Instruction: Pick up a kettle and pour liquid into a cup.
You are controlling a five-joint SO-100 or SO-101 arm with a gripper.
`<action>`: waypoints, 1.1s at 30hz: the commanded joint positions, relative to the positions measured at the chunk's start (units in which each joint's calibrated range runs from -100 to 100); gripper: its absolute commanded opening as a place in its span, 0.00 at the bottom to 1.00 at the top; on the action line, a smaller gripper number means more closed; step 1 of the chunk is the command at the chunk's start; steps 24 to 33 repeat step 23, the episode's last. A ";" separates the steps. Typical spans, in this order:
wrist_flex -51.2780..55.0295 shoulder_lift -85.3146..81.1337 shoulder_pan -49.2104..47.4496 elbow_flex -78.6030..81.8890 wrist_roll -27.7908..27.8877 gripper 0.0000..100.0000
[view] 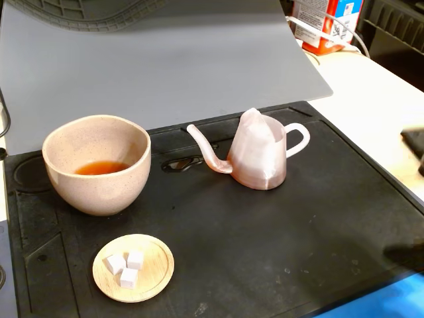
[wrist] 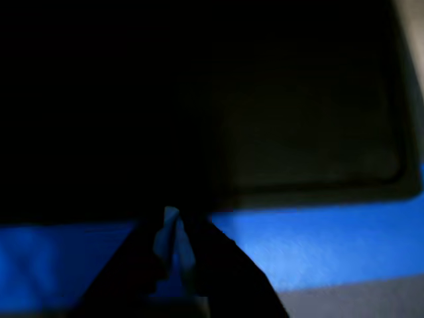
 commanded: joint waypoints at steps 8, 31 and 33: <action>13.28 -0.35 -0.20 0.19 0.24 0.01; 13.28 -0.35 -0.35 0.19 0.24 0.01; 13.28 -0.35 -0.35 0.19 0.24 0.01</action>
